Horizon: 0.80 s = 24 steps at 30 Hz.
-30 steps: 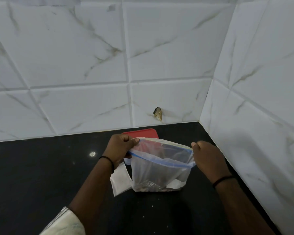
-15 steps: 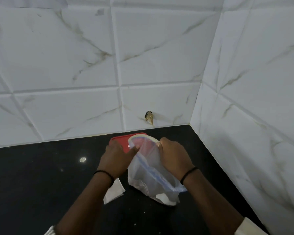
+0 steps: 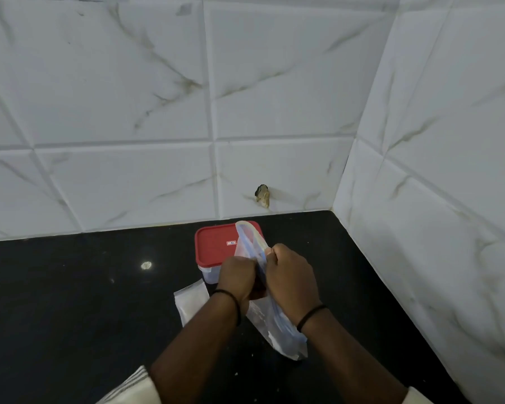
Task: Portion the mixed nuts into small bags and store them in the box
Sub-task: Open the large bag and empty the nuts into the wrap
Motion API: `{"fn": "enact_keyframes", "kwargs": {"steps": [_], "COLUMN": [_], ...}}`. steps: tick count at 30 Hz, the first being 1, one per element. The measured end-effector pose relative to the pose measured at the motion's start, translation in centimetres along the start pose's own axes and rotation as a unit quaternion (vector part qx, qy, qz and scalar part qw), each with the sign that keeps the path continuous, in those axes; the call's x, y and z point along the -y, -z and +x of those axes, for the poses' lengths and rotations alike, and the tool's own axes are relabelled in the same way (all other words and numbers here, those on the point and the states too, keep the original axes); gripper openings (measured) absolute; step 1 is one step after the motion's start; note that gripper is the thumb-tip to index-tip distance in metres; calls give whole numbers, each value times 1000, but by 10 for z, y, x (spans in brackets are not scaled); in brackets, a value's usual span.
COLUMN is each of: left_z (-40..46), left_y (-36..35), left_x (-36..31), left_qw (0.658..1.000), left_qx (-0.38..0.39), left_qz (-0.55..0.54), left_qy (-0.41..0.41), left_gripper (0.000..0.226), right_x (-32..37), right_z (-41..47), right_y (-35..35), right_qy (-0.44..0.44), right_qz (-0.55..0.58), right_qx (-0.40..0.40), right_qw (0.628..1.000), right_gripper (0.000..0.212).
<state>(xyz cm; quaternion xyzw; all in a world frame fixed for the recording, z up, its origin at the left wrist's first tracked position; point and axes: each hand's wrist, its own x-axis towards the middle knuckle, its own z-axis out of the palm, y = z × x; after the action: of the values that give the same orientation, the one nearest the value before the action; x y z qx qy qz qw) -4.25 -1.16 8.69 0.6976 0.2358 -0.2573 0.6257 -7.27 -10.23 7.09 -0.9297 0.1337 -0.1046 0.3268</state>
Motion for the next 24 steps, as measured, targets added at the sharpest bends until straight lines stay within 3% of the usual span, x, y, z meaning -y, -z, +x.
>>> {"fn": "enact_keyframes", "kwargs": {"steps": [2,6,12,17,19,21,22,24], "left_z": [1,-2,-10,-9,-6,0,6,17], "left_y": [-1,-2,-7,-21,-17,3,16,42], "left_x": [1,12,6,17,19,18,17,10], "left_qw": [997,983,975,967,965,964,958,933], "left_qx": [-1,15,36,37,58,79,96,133], "left_qz": [-73,-182,-219,-244,-243,-249,-269,-333], "left_qy": [28,-5,13,-61,-76,-52,-31,20], "left_gripper": [20,25,32,29,33,43,45,43], "right_x": [0,-3,2,3,5,-1,-10,-31], "right_z": [0,2,-3,-11,-9,2,9,19], "right_y": [-1,-1,-3,-13,-9,7,19,42], "right_qy": [-15,-32,-23,7,-22,-131,-203,-305], "right_qz": [23,61,120,106,159,293,383,560], "right_qx": [-3,2,0,-15,13,26,25,34], "right_qw": [1000,998,992,994,987,947,901,769], "right_gripper": [30,36,40,44,43,42,42,35]}}
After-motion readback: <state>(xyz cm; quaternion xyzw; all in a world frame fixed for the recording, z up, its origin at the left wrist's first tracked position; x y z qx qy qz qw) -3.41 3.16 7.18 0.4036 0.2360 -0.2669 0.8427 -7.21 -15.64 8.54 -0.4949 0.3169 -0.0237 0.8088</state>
